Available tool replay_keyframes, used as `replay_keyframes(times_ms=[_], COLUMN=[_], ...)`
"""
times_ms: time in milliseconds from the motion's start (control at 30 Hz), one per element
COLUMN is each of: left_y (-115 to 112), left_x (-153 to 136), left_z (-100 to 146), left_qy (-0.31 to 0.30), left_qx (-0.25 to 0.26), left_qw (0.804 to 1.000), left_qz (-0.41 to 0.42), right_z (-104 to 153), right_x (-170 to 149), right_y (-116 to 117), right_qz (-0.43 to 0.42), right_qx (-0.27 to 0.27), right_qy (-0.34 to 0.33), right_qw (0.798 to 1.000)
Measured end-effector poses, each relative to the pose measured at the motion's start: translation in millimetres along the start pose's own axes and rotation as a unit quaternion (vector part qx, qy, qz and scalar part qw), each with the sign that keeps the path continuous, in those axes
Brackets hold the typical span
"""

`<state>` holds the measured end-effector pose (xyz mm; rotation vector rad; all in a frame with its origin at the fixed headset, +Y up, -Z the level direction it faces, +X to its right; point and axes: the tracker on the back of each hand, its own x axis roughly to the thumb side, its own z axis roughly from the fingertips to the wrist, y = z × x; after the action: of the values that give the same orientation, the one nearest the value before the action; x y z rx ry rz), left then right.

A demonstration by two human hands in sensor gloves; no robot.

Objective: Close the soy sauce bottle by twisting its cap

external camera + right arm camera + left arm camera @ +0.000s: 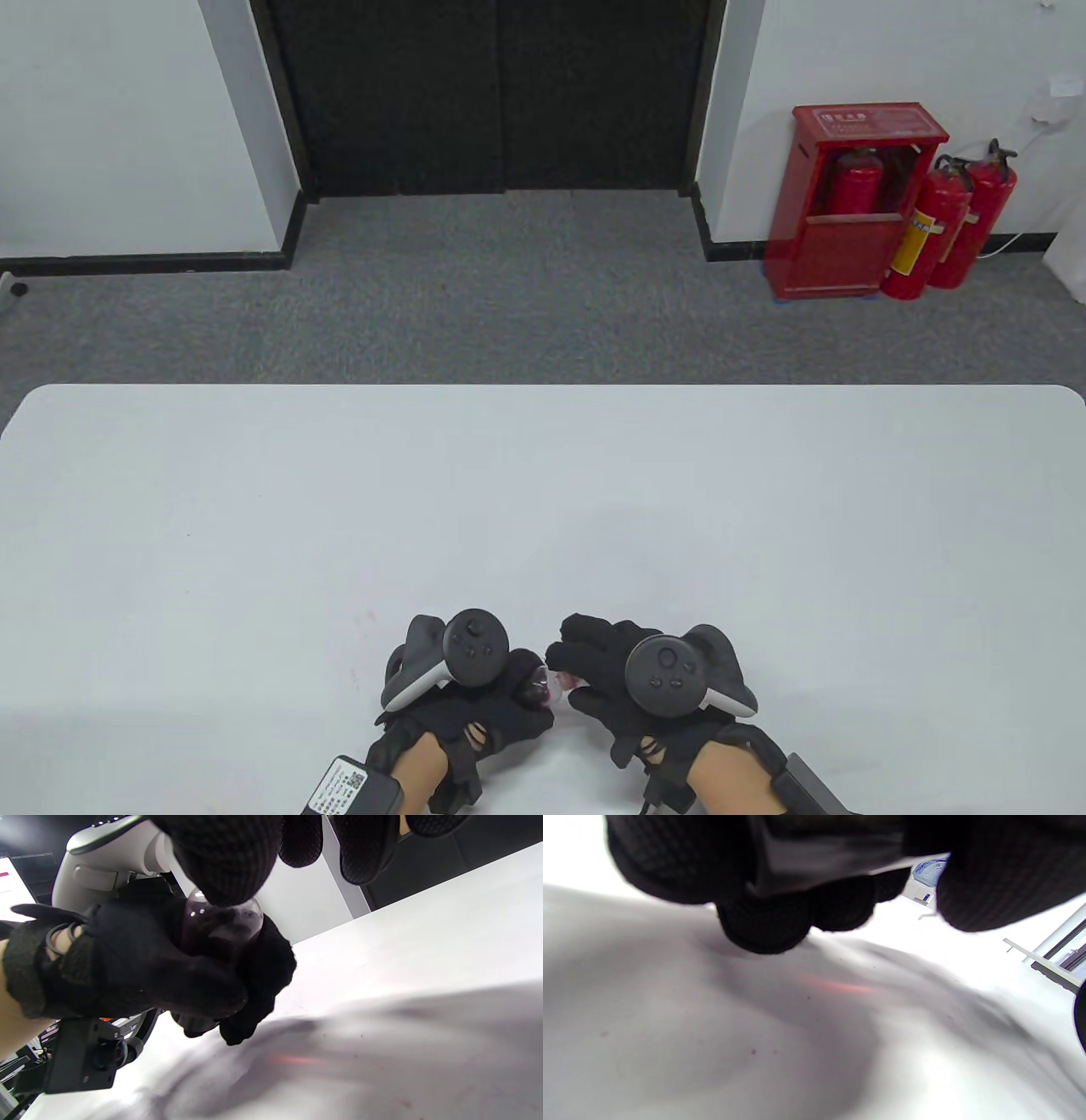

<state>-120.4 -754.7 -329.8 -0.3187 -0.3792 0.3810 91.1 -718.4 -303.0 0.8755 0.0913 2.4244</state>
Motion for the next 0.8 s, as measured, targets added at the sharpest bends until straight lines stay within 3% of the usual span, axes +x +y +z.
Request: replay_keyframes(times_ms=[800], left_y=[8.3], left_x=[7.3], left_z=[5.9], left_qy=[-0.027], left_qx=[0.008], left_qw=[1.000], left_qz=[0.002], right_z=[-0.8], right_x=[3.2], right_y=[-6.5], right_qz=[-0.005], right_qx=[-0.010], right_qy=[0.005], right_qw=[1.000])
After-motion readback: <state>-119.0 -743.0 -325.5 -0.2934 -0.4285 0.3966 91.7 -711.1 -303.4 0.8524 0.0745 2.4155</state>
